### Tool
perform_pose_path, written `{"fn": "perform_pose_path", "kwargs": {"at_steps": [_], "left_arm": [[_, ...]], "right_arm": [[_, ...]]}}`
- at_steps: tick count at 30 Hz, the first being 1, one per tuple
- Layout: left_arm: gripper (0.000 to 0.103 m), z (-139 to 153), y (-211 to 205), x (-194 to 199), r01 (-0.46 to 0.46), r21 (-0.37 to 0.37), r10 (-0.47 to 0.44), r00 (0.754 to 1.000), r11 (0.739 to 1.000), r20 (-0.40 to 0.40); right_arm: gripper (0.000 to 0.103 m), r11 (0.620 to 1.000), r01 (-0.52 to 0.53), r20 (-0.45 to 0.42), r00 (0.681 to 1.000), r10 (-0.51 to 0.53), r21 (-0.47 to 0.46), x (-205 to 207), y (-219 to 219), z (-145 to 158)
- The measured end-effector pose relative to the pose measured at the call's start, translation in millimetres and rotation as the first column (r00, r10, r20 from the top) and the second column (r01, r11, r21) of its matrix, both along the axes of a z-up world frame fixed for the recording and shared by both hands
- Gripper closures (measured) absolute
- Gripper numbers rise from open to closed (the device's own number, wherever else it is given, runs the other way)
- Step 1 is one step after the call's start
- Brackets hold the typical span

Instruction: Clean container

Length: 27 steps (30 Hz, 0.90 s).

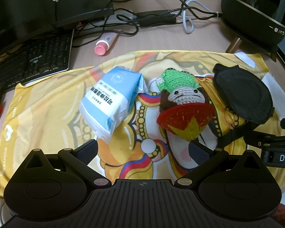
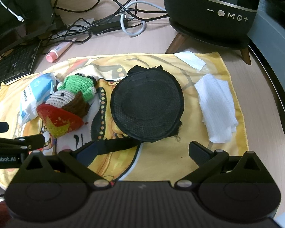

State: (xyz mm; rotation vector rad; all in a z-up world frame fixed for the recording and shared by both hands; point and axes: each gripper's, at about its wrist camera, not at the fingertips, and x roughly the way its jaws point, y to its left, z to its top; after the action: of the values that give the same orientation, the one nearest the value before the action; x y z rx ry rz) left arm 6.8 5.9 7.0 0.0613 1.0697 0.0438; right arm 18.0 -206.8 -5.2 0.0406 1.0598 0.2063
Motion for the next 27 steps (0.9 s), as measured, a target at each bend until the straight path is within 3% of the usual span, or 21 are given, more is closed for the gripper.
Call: {"fn": "perform_pose_path", "kwargs": {"at_steps": [4,9,12,15,19,24,27], "left_arm": [[0.0,3,6,1,-0.033,-0.033,0.034,0.999,0.999,0.029],[0.0,17,16,-3,-0.052,-0.104,0.066,0.989,0.993,0.134],[0.0,29,12,-4,0.003,-0.149,0.028,0.978,0.989,0.205],[0.0,41,3,-5,0.114,-0.206,-0.056,0.962,0.972,0.269],[0.0,52,-21,4,0.224,-0.182,-0.163,0.941,0.957,0.296],[0.0,59,-52,23,0.246,-0.14,-0.197,0.936,0.959,0.291],[0.0,55,-64,32,0.252,-0.149,-0.206,0.941,0.956,0.269]], "right_arm": [[0.0,1.0,0.006,-0.003,1.0,-0.006,0.006,2,-4,-1],[0.0,0.997,0.018,0.007,1.0,-0.019,0.077,9,-20,-1],[0.0,0.995,0.032,0.054,0.998,-0.037,0.09,15,-38,0],[0.0,0.992,0.071,0.066,0.995,-0.079,0.107,24,-62,-7],[0.0,0.972,0.133,0.053,0.988,-0.146,0.193,45,-94,-16],[0.0,0.977,0.099,0.156,0.979,-0.13,0.191,69,-109,-13],[0.0,0.963,0.098,0.141,0.981,-0.136,0.25,79,-118,-23]]}}
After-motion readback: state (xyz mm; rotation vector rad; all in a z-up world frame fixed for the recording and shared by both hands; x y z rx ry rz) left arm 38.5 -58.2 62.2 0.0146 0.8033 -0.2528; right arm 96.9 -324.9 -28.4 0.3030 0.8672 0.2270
